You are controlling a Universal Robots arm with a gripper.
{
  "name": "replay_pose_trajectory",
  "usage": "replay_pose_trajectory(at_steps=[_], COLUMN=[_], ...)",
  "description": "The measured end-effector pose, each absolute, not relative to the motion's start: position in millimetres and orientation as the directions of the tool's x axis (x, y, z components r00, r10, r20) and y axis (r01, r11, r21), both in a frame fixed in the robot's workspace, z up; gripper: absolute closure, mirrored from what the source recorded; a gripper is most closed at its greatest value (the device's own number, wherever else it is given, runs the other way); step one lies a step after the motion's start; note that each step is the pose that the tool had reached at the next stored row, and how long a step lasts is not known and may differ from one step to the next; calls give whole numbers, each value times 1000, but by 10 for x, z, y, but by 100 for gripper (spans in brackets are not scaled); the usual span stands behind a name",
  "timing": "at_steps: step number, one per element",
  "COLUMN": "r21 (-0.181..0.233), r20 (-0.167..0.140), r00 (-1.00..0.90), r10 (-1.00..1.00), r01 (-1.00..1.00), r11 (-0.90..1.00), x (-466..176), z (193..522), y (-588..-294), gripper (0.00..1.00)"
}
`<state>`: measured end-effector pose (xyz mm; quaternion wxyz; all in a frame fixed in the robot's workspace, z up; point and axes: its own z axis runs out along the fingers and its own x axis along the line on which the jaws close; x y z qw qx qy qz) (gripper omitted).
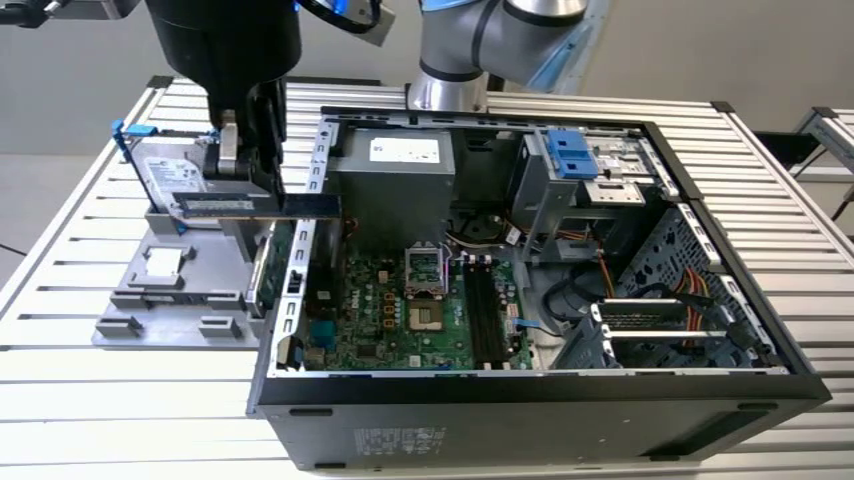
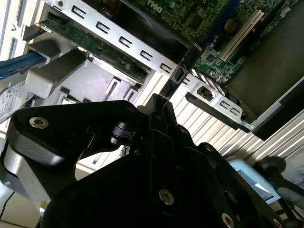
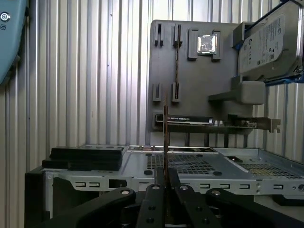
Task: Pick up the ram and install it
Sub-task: 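Pick up the ram and move it above insertion slot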
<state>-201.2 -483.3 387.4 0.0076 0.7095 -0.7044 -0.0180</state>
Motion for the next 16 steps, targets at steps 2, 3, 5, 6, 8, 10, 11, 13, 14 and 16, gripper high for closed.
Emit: replay_pose_trajectory(at_steps=[2,3,5,6,8,10,11,13,14,16], r21=[36,37,37,37,37,37,38,38,38,38], r20=[-15,-15,-15,-15,-15,-15,-15,-15,-15,-15], r00=[7,7,7,7,7,7,7,7,7,7], r10=[-1000,-1000,-1000,-1000,-1000,-1000,-1000,-1000,-1000,-1000], r01=[-999,-999,-999,-999,-999,-999,-999,-999,-999,-999], r11=[-7,-8,-8,-8,-8,-7,-7,-8,-8,-8], x=[-1971,-1951,-1910,-1887,-1844,-1802,-1782,-1737,-1715,-1670], z=[3874,3874,3874,3875,3875,3875,3875,3876,3876,3876], y=[-4833,-4833,-4833,-4833,-4833,-4833,-4833,-4833,-4833,-4833], gripper=[100,100,100,100,100,100,100,100,100,100])
